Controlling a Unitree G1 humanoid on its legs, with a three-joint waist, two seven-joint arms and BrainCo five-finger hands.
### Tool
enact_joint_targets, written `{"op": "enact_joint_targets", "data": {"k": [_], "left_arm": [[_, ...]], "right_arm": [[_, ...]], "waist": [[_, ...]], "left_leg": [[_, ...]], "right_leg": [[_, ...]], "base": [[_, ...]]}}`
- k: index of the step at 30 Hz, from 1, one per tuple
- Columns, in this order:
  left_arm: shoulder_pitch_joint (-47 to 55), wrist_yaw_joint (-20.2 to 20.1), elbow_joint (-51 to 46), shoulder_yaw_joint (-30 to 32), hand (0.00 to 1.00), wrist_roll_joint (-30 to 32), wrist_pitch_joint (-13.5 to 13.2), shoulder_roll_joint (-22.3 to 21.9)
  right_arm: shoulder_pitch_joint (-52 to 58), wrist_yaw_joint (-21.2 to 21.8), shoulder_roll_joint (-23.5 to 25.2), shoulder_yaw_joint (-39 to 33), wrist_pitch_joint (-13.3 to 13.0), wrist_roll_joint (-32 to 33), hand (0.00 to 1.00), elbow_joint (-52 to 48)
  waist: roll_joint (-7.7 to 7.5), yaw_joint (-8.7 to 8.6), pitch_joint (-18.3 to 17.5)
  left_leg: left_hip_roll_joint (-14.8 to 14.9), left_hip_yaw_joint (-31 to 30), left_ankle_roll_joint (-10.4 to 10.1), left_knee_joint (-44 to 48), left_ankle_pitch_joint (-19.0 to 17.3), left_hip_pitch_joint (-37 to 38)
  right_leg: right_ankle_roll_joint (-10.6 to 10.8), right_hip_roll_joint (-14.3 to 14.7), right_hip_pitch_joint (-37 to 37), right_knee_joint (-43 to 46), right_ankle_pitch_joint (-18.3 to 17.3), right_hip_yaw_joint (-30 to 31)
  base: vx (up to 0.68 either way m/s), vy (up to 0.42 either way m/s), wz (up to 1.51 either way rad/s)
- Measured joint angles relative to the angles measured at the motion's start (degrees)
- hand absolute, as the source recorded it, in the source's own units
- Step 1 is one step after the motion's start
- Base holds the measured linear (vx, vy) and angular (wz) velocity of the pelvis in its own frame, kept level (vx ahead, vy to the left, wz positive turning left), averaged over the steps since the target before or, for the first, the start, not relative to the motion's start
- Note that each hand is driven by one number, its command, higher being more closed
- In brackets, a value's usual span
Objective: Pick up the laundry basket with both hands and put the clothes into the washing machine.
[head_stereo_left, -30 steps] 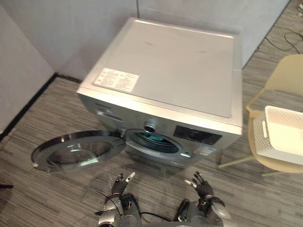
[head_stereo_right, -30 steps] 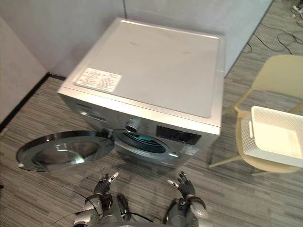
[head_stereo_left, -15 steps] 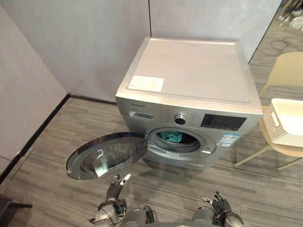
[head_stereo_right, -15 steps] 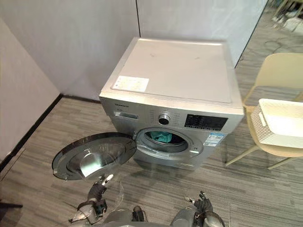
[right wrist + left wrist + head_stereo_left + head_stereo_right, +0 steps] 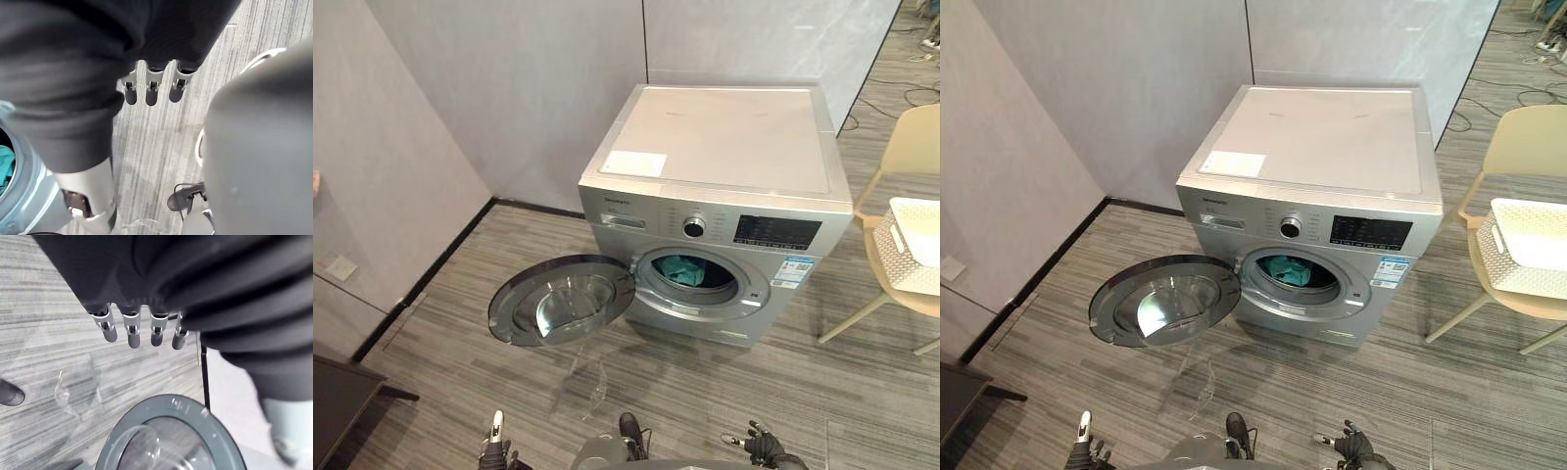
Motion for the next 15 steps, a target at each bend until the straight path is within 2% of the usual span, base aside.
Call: {"op": "enact_joint_targets", "data": {"k": [1, 2, 4, 6, 7, 8, 9, 11, 13, 15], "left_arm": [[-0.1, 0.3, -0.8, 2.7, 0.00, 0.0, 0.0, -0.1], [-0.4, 1.5, -2.4, 6.0, 0.00, 0.2, 0.0, -0.2], [-2.3, 3.4, -5.0, 11.5, 0.00, 0.7, -0.2, -0.2], [-4.8, 5.4, -8.6, 14.5, 0.00, 2.5, -0.2, 0.2], [-5.6, 5.9, -9.7, 15.3, 0.00, 2.7, -0.2, 0.2], [-6.8, 6.6, -11.8, 16.2, 0.00, 3.5, -0.2, 0.6], [-7.8, 7.5, -12.1, 16.8, 0.00, 4.1, 0.0, 2.5], [-8.9, 7.4, -12.6, 16.5, 0.00, 5.5, 0.2, 6.0], [-11.8, 7.2, -12.8, 14.6, 0.00, 7.2, 0.6, 9.8], [-15.3, 6.4, -12.8, 14.1, 0.00, 9.7, 1.2, 13.3]], "right_arm": [[0.1, 0.0, -0.3, -1.0, 0.0, -0.7, 0.00, 0.1], [0.1, 0.0, -0.5, -2.2, 0.0, -1.7, 0.00, 0.3], [-0.3, 0.1, -0.8, -3.5, 0.1, -3.2, 0.00, 1.1], [-0.4, 0.3, -0.8, -3.5, 0.1, -3.5, 0.00, 2.4], [-0.4, 0.3, -0.8, -3.5, 0.1, -3.8, 0.00, 2.6], [-0.5, 0.3, -0.9, -3.4, 0.1, -4.1, 0.00, 2.6], [-0.8, 0.3, -0.9, -3.5, 0.1, -4.3, 0.00, 2.6], [-0.7, 0.2, -0.9, -3.7, 0.1, -4.3, 0.00, 2.3], [-0.5, 0.2, -1.2, -4.1, 0.1, -4.2, 0.00, 1.8], [-0.9, 0.3, -1.5, -3.8, 0.4, -4.2, 0.00, 1.8]], "waist": [[0.02, -0.13, 0.1], [0.48, -0.18, -0.1], [0.95, -0.26, -0.4], [0.19, -0.81, -0.7], [0.00, -0.87, -0.7], [0.77, -0.78, -0.6], [0.91, -0.90, -0.4], [0.70, -1.87, -0.5], [0.90, -1.93, -0.5], [0.94, -2.85, -0.3]], "left_leg": [[2.3, 0.0, 0.0, 3.3, 0.0, 1.1], [3.6, -2.5, -0.9, 3.4, 0.0, 3.1], [1.5, -5.0, -1.6, 3.2, 0.0, 2.8], [-2.1, -10.5, -3.7, -2.3, 1.5, 3.5], [-3.1, -11.8, -4.0, -5.1, 1.9, 4.3], [-3.3, -11.9, -2.4, -9.0, 0.4, 5.3], [-4.2, -11.7, -3.3, -11.1, 1.0, 5.9], [-6.3, -12.6, -2.0, -16.0, 3.7, 7.5], [-7.7, -12.6, -1.7, -21.3, 5.6, 9.5], [-8.2, -11.8, -1.8, -21.7, 5.8, 9.3]], "right_leg": [[0.4, -1.3, 0.6, 0.5, 0.3, -0.1], [1.1, -1.9, 1.3, 0.6, 0.7, -0.1], [2.3, -2.3, 2.3, -1.1, 1.8, -1.2], [1.9, -3.4, 3.8, -4.9, 3.4, -3.0], [2.0, -3.6, 3.8, -5.4, 4.2, -3.6], [3.8, -3.3, 3.9, -5.9, 5.6, -4.7], [4.0, -3.5, 4.0, -6.2, 6.8, -4.7], [4.0, -3.6, 4.7, -8.2, 7.3, -5.6], [3.7, -3.5, 4.8, -9.6, 7.4, -5.4], [3.7, -3.6, 4.9, -10.2, 7.4, -4.5]], "base": [[0.07, 0.191, 0.14], [0.05, 0.224, 0.11], [-0.01, 0.190, 0.30], [-0.03, 0.166, 0.59], [-0.05, 0.230, 0.44], [-0.07, 0.219, 0.22], [-0.09, 0.194, 0.13], [-0.07, 0.117, 0.24], [-0.07, 0.128, 0.33], [-0.05, 0.101, 0.22]]}}
